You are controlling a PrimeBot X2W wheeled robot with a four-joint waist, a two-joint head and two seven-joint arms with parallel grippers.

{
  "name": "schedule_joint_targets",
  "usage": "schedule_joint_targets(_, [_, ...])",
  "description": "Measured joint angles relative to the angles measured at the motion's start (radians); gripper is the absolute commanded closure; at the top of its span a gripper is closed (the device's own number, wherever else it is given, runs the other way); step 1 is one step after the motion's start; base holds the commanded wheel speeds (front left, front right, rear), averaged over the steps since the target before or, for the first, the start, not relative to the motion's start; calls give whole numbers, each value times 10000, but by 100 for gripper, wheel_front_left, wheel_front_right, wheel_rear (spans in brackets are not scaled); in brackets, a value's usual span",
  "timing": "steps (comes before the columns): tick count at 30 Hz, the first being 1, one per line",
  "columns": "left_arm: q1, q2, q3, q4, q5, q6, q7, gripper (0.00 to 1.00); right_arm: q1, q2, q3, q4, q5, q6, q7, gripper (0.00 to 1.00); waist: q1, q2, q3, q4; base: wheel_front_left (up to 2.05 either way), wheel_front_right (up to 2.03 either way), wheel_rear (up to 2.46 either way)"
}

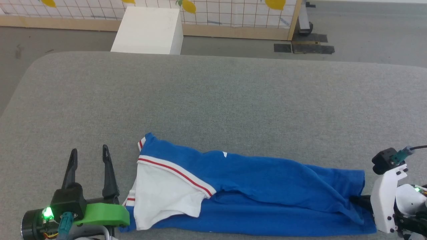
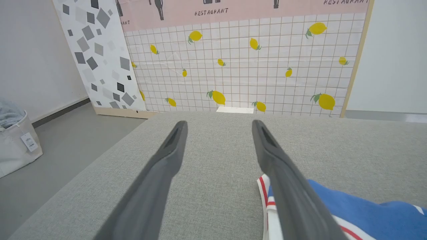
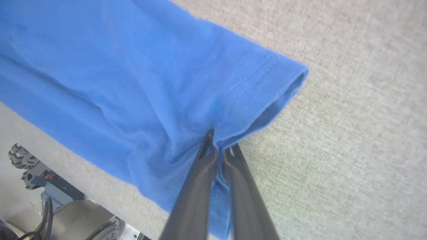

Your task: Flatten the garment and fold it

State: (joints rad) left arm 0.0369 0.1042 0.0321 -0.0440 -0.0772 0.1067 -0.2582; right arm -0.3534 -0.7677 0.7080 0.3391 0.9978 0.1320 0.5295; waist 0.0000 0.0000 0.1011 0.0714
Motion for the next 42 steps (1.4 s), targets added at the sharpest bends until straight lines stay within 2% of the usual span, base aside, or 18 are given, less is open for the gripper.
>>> schedule_joint_targets(8, [209, -79, 213, 33, 307, -192, 2, 0, 112, -1026, -487, -882, -36, 2, -372, 100, 0, 0, -290, -254, 0, 0, 0])
schedule_joint_targets(16, [277, -165, 153, 111, 477, -268, 0, 0, 928, -2257, -1480, -608, -33, 2, -309, 100, 0, 0, -461, -434, 0, 0, 0])
schedule_joint_targets(22, [304, -163, 84, 336, 548, -416, 2, 0, 1478, -2589, -1825, -997, -84, 2, -153, 100, 0, 0, -617, -429, 0, 0, 0])
schedule_joint_targets(28, [384, -159, -23, 353, 600, -443, 0, 0, 1659, -2531, -2006, -2828, -90, 0, 10, 100, 0, 0, -696, -359, 0, 0, 0])
schedule_joint_targets(34, [383, -161, -113, 343, 600, -443, 0, 0, 1486, -1998, -1799, -5229, -290, 0, 581, 100, 0, 0, -492, -225, 0, 0, 0])
schedule_joint_targets(38, [360, -165, -119, 357, 598, -443, 0, 0, 536, -1174, -1018, -6178, -570, 0, 1317, 100, 0, 0, -261, -142, 0, 0, 0])
schedule_joint_targets(42, [267, -194, -217, 383, 598, -441, 0, 0, -713, -98, 167, -6050, -924, 0, 1722, 100, 0, 0, -50, 13, 0, 0, 0])
